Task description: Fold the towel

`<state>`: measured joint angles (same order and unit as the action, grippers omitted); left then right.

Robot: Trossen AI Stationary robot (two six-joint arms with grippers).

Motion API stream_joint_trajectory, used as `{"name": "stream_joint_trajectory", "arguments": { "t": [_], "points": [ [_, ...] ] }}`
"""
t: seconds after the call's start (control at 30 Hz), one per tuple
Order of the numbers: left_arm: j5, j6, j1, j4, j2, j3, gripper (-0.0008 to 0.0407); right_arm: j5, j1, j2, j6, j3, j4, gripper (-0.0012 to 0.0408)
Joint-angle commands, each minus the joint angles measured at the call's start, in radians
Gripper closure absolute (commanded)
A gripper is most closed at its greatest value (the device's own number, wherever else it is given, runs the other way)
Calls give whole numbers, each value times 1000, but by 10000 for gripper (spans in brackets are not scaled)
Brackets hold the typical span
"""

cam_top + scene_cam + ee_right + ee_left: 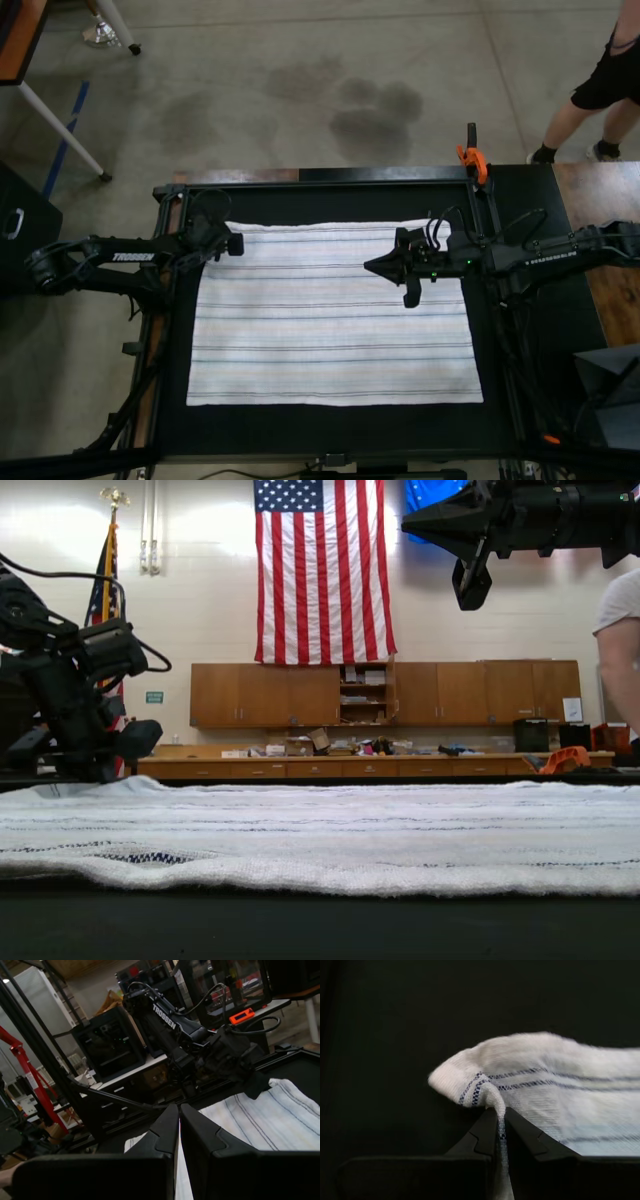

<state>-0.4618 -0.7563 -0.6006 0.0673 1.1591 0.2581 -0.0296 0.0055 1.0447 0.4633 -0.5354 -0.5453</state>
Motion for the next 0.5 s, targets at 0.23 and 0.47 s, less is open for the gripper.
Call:
{"name": "stream_joint_trajectory", "arguments": {
  "t": [0.23,0.47],
  "points": [
    [89,-11,3,-14,-94,6,395,-9,0,0,5,0,-1,396],
    [95,3,5,71,-165,83,399,-14,0,0,8,0,-1,396]
  ]
}}
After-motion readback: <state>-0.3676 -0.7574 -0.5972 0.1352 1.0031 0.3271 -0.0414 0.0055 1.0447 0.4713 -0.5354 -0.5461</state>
